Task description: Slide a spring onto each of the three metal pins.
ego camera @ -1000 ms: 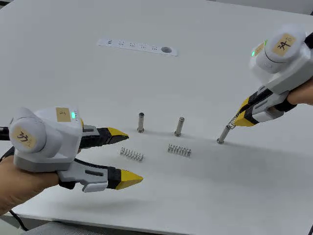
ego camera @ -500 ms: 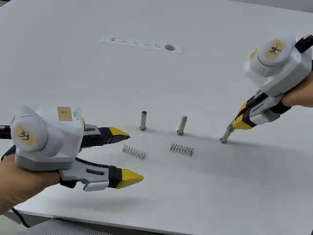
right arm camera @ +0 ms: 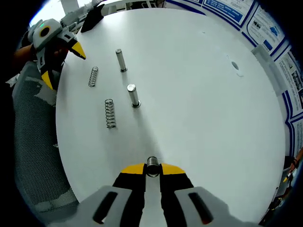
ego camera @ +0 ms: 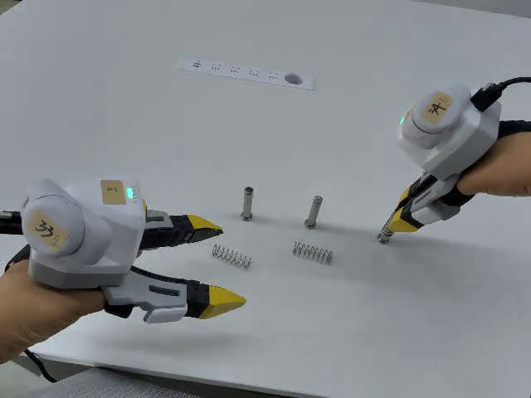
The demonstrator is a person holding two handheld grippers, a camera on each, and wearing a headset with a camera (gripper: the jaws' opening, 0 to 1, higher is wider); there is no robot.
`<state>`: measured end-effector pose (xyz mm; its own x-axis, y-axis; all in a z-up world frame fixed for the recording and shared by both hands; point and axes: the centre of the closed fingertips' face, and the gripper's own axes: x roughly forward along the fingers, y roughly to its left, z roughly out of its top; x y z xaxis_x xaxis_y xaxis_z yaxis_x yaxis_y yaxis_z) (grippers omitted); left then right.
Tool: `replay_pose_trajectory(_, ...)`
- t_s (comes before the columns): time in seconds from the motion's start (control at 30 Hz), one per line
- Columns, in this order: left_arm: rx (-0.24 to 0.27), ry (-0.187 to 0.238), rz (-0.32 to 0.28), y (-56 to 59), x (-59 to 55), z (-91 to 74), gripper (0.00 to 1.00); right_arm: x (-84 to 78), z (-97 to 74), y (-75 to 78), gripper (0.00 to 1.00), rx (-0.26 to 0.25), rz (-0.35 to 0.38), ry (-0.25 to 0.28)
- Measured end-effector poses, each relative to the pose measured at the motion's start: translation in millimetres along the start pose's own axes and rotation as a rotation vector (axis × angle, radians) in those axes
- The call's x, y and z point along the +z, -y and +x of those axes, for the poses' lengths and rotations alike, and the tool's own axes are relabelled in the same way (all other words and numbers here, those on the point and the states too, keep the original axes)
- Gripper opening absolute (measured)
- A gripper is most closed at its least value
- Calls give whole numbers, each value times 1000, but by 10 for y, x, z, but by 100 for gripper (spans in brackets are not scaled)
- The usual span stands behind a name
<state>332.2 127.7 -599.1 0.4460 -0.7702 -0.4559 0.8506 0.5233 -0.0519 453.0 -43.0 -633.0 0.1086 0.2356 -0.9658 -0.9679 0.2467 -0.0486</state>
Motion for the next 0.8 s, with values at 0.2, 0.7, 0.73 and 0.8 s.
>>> replay_pose_trajectory(0.2, 1, 0, 0, -1, 0, 1, 56, -38, 78, -40, 12, 10, -1, -13)
replay_pose_trajectory(0.7, 1, 0, 5, 7, 22, -10, 56, -29, 25, -71, 18, -1, -4, 11)
replay_pose_trajectory(0.73, 1, 0, 5, 6, 22, -10, 56, -9, 3, -73, 18, -6, -7, 21)
replay_pose_trajectory(0.8, 0, -1, 5, 9, 20, -9, 56, 4, -24, -83, 19, -9, -10, 25)
